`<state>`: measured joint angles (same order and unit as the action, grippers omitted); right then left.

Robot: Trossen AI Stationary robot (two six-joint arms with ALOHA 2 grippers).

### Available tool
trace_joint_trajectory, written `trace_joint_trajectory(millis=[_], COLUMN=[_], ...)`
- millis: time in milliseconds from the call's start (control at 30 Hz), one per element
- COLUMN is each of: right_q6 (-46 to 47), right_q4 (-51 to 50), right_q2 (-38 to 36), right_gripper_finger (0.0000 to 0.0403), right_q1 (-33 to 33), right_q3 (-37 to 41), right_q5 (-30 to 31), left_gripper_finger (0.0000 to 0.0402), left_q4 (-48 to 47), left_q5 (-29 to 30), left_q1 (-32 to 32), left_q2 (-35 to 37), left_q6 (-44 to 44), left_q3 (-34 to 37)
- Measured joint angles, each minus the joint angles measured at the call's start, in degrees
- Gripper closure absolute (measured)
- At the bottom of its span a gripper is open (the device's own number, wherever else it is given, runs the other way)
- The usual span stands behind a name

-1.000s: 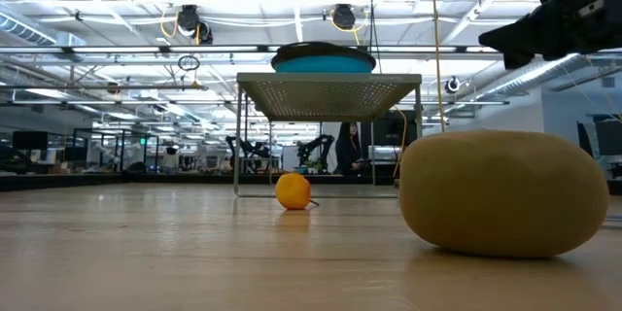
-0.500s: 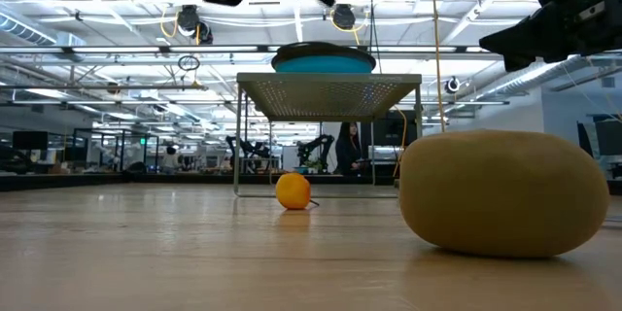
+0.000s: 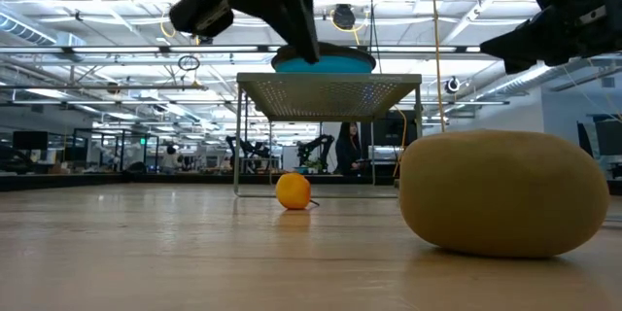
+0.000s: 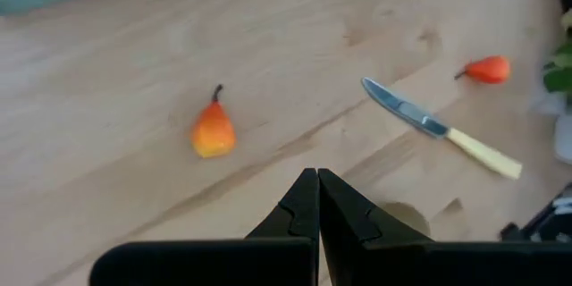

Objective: Pick & Place Fruit
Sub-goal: Put the peach into the blue strainer bowl on the shelf

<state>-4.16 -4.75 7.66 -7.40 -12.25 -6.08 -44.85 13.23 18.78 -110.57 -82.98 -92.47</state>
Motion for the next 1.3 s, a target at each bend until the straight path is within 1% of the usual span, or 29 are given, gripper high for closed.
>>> trace_joint_trajectory(millis=[300,500,767,967,1067,1133,1300], right_q6=[-0.2,-0.2,-0.2,-0.2,-0.2,-0.2,-0.2], right_q4=[-0.5,-0.3,-0.3,-0.3,-0.3,-0.3,-0.3], right_q2=[0.0,0.0,0.0,0.0,0.0,0.0,0.0], right_gripper_finger=[0.0403,0.0403,0.0403,0.0403,0.0403,0.0403,0.0403], right_q1=[0.0,0.0,0.0,0.0,0.0,0.0,0.0], right_q3=[0.0,0.0,0.0,0.0,0.0,0.0,0.0], right_q5=[0.0,0.0,0.0,0.0,0.0,0.0,0.0], left_gripper_finger=[0.0401,0.0401,0.0400,0.0397,0.0385,0.0368,0.0305], left_q4=[0.5,-1.0,-1.9,-1.9,-1.8,-1.7,-1.6], left_q5=[0.8,0.6,0.8,-0.2,-1.6,-2.4,-2.7], left_q1=[-0.5,-0.9,-2.1,-2.4,-2.4,-2.4,-2.4], left_q2=[-2.7,-3.6,-3.9,-5.1,-5.6,-6.3,-6.4], left_q6=[-4.7,-7.6,-7.4,-7.2,-7.2,-7.2,-7.3], left_q3=[0.0,0.0,0.0,0.0,0.0,0.0,0.0])
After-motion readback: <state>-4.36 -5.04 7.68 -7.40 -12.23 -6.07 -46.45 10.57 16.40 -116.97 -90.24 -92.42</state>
